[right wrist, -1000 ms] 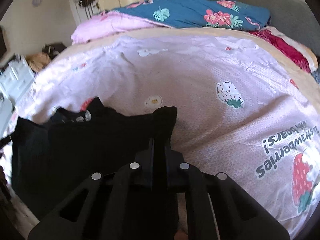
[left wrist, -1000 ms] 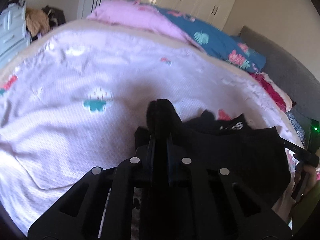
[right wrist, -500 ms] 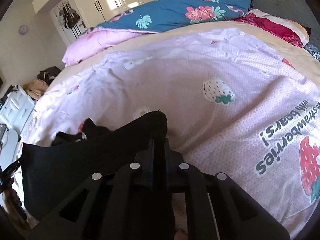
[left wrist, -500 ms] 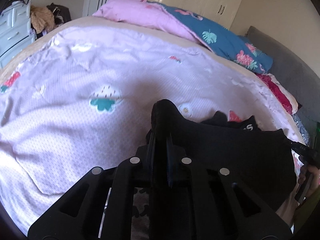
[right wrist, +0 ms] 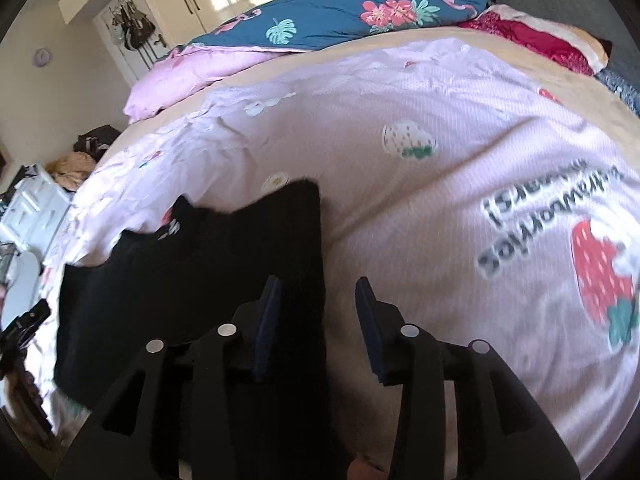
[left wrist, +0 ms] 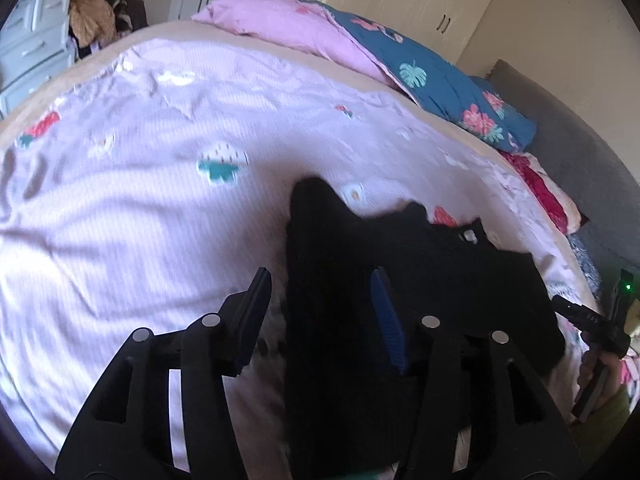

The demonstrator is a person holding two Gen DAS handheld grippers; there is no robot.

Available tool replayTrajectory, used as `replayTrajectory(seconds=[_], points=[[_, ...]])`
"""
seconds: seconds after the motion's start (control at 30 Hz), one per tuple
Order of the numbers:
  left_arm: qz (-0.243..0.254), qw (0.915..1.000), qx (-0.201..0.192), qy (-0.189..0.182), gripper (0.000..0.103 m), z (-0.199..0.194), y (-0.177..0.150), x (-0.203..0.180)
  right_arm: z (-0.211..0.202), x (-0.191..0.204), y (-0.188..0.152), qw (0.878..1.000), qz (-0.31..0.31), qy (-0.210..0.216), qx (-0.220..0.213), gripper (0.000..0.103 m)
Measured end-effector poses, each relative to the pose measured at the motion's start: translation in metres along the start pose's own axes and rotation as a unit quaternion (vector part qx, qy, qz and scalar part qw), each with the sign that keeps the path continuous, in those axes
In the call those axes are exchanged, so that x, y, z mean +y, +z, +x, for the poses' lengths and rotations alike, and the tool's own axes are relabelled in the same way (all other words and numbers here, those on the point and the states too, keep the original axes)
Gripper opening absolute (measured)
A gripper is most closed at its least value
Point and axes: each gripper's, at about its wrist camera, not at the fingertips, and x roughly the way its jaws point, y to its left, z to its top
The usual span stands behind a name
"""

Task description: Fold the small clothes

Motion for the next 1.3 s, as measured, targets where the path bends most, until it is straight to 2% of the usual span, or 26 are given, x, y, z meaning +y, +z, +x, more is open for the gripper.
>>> replayTrajectory(seconds=[0.07,0.17,0.37,0.43,0.5,0.53,0.57,0.6,0.67,0.77,0.97,1.13,1.3], points=[[-0.008,0.9998,0.013,-0.011,0.046,-0.002,-0.011,0.000,-0.009,0.002,-0.011,1.000,-0.005,0.011,0.004,0.040],[-0.027,0.9989,0.033,-0.019,0.059,0.000,-0.029,0.004,-0.016,0.005,-0.027,0.999,-0.010,0.026,0.020,0.042],[-0.054,0.9964,0.058,-0.032,0.059,0.003,-0.053,0.007,-0.019,0.007,-0.039,0.999,-0.008,0.025,0.027,0.042],[-0.051,0.9964,0.061,-0.029,0.045,0.004,-0.055,0.007,-0.016,0.005,-0.038,0.999,-0.004,0.023,0.030,0.042],[-0.055,0.9960,0.062,-0.033,0.021,0.005,-0.055,0.009,-0.013,0.003,-0.037,0.999,0.000,0.024,0.035,0.042],[-0.058,0.9957,0.063,-0.037,0.017,0.004,-0.055,0.010,-0.012,0.003,-0.038,0.999,-0.001,0.027,0.038,0.041],[-0.058,0.9956,0.062,-0.040,0.010,0.002,-0.054,0.009,-0.014,0.003,-0.039,0.999,-0.004,0.028,0.039,0.021],[-0.056,0.9958,0.059,-0.041,0.009,-0.002,-0.053,0.008,-0.016,0.004,-0.039,0.999,-0.007,0.028,0.037,0.011],[-0.049,0.9965,0.055,-0.040,0.007,-0.009,-0.053,0.007,-0.027,0.007,-0.041,0.999,-0.012,0.023,0.022,0.010],[-0.026,0.9981,0.049,-0.027,0.006,-0.019,-0.054,0.002,-0.037,0.010,-0.046,1.000,-0.024,0.006,0.005,0.010],[-0.024,0.9969,0.074,-0.006,0.006,-0.012,-0.066,0.011,-0.023,0.006,-0.058,0.999,-0.022,-0.022,0.028,0.011],[0.013,0.9971,0.073,0.020,0.006,-0.016,-0.069,-0.002,-0.025,0.012,-0.061,0.998,-0.031,-0.053,0.018,0.022],[0.033,0.9958,0.076,0.039,0.010,-0.017,-0.072,-0.010,-0.028,0.014,-0.065,0.998,-0.028,-0.060,0.013,0.031]])
